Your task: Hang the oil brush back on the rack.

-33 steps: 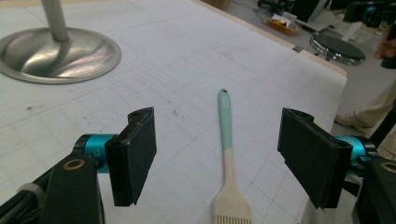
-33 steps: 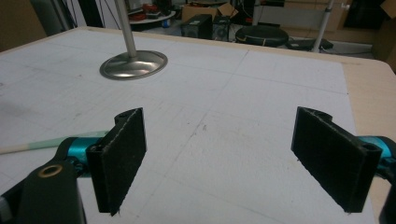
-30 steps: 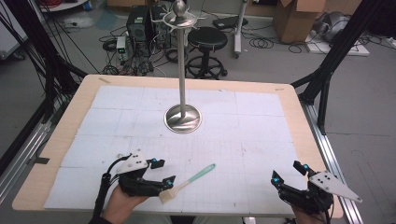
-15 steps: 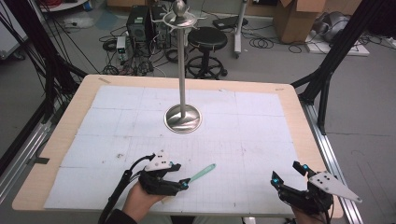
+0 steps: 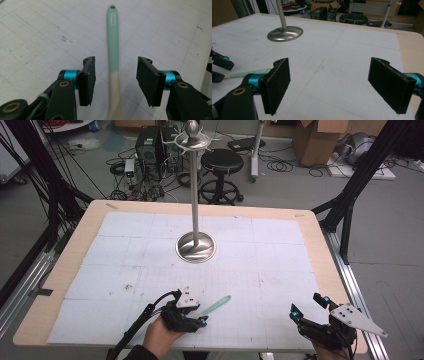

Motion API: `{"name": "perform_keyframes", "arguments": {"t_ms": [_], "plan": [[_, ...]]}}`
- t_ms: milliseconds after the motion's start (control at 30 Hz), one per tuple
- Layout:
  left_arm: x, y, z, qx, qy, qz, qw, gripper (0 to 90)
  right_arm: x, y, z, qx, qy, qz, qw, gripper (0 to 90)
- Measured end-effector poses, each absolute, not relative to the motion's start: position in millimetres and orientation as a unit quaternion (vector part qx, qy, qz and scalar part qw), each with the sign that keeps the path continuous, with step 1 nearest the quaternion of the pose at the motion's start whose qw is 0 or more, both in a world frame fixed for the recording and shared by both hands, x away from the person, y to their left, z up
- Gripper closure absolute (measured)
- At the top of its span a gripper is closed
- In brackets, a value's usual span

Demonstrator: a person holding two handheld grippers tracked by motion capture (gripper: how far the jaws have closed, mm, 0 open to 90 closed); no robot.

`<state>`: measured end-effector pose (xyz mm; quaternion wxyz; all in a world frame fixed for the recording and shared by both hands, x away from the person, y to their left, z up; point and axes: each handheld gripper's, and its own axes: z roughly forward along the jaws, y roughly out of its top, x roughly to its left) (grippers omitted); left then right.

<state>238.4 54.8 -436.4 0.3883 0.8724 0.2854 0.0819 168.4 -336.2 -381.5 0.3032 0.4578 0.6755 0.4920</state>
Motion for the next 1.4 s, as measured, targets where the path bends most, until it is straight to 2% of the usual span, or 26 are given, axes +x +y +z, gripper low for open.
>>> {"name": "perform_keyframes", "arguments": {"t_ms": [433, 967, 1400], "plan": [[235.8, 50.7, -438.4, 0.878, 0.281, 0.112, 0.37, 61.2, 168.2, -336.8, -381.5, 0.46, 0.673, 0.494, 0.303, 16.7], [235.4, 51.2, -437.5, 0.882, 0.275, 0.104, 0.369, 80.6, 168.0, -337.4, -381.5, 0.459, 0.674, 0.492, 0.305, 16.7], [236.7, 53.9, -438.3, 0.878, 0.277, 0.097, 0.379, 81.7, 167.3, -337.1, -381.3, 0.462, 0.672, 0.493, 0.302, 16.7]]}}
